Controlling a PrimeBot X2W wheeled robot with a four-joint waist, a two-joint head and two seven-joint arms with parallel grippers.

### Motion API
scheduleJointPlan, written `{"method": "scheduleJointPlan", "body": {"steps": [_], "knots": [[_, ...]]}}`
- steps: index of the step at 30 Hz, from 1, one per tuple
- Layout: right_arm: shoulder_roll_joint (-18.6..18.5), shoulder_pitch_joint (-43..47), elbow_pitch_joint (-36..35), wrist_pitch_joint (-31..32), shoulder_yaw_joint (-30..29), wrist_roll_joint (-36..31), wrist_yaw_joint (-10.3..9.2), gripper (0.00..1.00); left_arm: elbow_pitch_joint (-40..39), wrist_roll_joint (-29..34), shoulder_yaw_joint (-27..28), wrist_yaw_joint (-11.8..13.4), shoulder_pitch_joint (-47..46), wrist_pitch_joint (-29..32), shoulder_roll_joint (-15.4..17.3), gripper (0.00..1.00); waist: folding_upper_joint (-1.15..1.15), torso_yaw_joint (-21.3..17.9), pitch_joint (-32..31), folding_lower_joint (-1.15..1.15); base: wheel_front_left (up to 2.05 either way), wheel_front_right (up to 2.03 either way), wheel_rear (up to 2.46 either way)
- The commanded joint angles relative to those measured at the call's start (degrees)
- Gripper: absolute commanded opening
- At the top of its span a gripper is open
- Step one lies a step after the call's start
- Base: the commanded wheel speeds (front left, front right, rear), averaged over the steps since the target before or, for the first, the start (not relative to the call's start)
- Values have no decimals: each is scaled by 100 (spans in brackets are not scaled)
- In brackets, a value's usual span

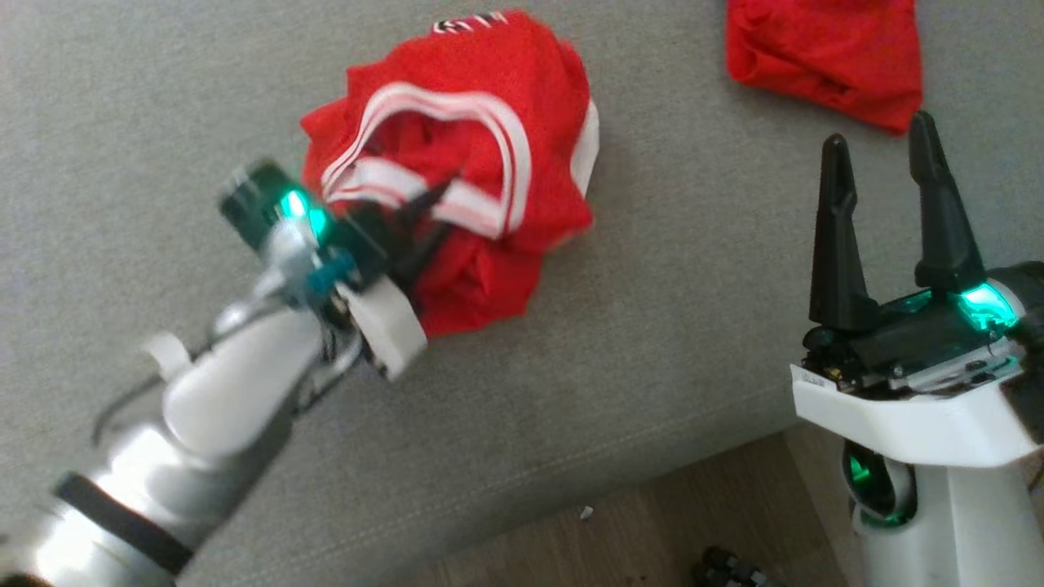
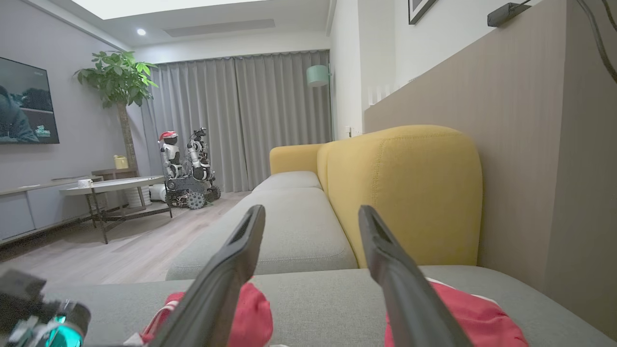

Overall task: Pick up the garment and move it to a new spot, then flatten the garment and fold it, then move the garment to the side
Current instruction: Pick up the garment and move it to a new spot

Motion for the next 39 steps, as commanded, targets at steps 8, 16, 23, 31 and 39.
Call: {"method": "scheduleJointPlan", "body": {"steps": [8,16,23,31,39], "knots": [[33,65,177,-23,212,-77,25,100,-142,-158,803,302,633,-29,-501,100,0,532,-358,0,0,0,0],[33,369,915,-23,214,-182,25,100,-1064,-113,2021,805,2046,-29,-887,100,0,1372,-1156,0,0,0,0],[33,746,1509,-23,-71,-319,25,100,-1876,109,3417,1293,3499,-29,-1435,100,0,2187,-1787,0,0,0,0],[33,1067,1800,-23,-129,-707,25,100,-2627,1016,4109,1276,4610,-29,-1641,100,0,2453,-2208,0,0,0,0],[33,1402,1891,-23,-258,-915,25,100,-2961,1473,4404,1387,5348,-29,-1816,100,0,2448,-2421,0,0,0,0]]}}
